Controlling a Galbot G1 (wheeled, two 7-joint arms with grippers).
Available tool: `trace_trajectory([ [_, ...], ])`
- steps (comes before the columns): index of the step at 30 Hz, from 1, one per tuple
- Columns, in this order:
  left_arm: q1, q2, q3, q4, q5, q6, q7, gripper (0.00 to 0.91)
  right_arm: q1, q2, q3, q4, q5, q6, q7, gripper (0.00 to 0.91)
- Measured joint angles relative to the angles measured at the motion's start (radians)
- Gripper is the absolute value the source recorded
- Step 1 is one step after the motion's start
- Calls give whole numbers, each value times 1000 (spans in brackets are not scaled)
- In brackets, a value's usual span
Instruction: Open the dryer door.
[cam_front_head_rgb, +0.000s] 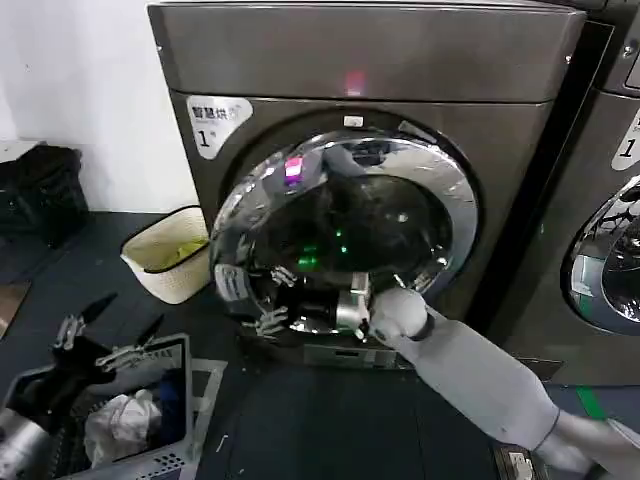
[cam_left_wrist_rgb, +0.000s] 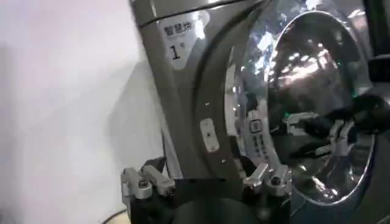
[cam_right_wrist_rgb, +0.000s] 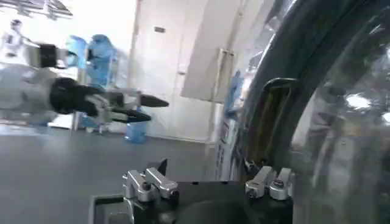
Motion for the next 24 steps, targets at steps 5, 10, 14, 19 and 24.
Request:
trace_trajectory([
  [5, -47, 56, 33, 90, -65, -98, 51, 907, -26, -50, 33, 30, 30, -1, -172, 907],
  [10, -118, 116, 87, 187, -83, -114, 56, 907, -58, -100, 73, 71, 55, -4, -271, 907],
  [14, -188, 155, 141, 256, -84, -119, 54, 907, -92, -145, 123, 115, 54, -19, -363, 907],
  [19, -282, 186, 244, 331, -79, -132, 69, 907, -153, -206, 208, 170, 53, -25, -455, 907],
  [24, -375, 193, 367, 385, -78, -140, 92, 907, -270, -274, 364, 206, 54, -20, -498, 907],
])
